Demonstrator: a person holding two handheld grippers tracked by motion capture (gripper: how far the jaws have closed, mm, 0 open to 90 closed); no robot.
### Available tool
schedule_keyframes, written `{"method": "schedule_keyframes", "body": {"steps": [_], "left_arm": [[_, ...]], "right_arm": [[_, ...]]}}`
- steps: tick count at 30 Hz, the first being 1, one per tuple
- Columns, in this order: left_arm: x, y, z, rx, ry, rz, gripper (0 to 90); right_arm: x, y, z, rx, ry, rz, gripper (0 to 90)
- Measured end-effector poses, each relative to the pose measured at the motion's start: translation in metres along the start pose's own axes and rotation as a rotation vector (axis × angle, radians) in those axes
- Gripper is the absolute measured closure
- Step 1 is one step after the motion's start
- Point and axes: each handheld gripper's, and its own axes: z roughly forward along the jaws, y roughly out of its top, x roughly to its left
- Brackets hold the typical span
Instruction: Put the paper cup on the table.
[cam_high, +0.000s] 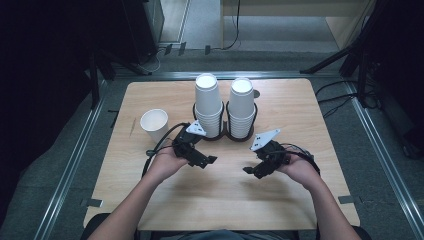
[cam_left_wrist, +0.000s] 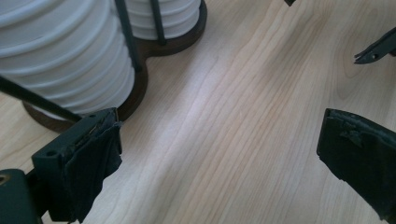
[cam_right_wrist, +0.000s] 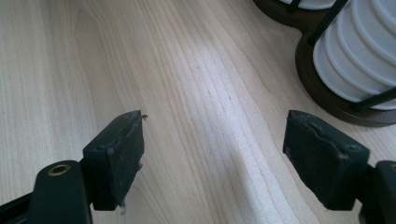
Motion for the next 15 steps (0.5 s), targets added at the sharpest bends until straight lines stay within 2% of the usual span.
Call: {"method": "schedule_keyframes", "body": {"steps": [15], "left_arm": [[-0.023, 0.008, 0.01, -0.008, -0.034, 0.048, 0.1]], "right_arm": [[0.001, 0.001, 0.001, 0.008, 0.004, -0.007, 20.7]]}}
